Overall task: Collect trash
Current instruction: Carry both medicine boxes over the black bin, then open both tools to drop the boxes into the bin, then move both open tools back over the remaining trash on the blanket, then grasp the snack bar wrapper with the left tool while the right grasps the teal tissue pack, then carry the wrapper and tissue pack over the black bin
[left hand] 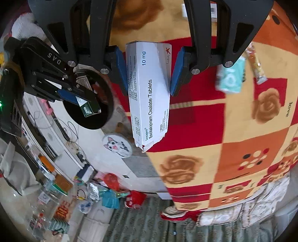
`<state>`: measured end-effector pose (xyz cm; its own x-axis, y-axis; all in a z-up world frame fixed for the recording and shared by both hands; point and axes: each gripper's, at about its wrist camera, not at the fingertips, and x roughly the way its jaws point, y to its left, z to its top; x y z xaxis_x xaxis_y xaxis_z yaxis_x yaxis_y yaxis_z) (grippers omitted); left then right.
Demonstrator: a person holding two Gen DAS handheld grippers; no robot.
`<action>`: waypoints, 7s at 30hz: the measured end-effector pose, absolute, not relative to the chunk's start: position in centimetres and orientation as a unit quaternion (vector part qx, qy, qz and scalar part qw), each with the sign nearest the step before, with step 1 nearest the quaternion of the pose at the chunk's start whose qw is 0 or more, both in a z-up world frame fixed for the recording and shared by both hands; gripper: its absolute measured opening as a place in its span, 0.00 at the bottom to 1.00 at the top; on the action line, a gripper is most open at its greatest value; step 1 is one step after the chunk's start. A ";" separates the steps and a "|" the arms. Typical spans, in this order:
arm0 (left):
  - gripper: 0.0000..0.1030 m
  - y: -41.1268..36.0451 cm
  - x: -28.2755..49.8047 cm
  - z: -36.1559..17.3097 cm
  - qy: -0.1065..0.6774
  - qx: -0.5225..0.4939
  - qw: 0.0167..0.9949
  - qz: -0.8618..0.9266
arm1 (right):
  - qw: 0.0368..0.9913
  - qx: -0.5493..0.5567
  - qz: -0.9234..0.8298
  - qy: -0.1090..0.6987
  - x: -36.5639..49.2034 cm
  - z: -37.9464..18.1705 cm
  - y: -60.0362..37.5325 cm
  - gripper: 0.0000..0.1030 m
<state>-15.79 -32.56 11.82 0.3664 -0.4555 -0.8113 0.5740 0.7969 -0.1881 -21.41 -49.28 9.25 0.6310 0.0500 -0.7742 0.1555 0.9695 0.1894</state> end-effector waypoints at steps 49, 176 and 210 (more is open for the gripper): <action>0.57 -42.3 -18.8 11.4 0.478 0.080 0.799 -0.355 | 0.867 0.205 -0.122 0.437 -25.4 6.0 -59.1 0.39; 0.17 -8.3 -9.3 5.0 0.506 -0.052 0.853 -0.116 | 0.852 0.031 0.107 0.511 -8.0 3.9 -28.7 0.52; 0.12 -11.8 -9.4 3.3 0.525 -0.032 0.845 -0.103 | 0.884 0.082 0.089 0.452 -15.2 8.5 -37.2 0.52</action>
<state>-9.42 -11.76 3.29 0.4285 -0.2070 -0.8795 0.1397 0.9769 -0.1618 -15.24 -37.24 8.47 0.5747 0.2315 -0.7849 -0.0835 0.9707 0.2251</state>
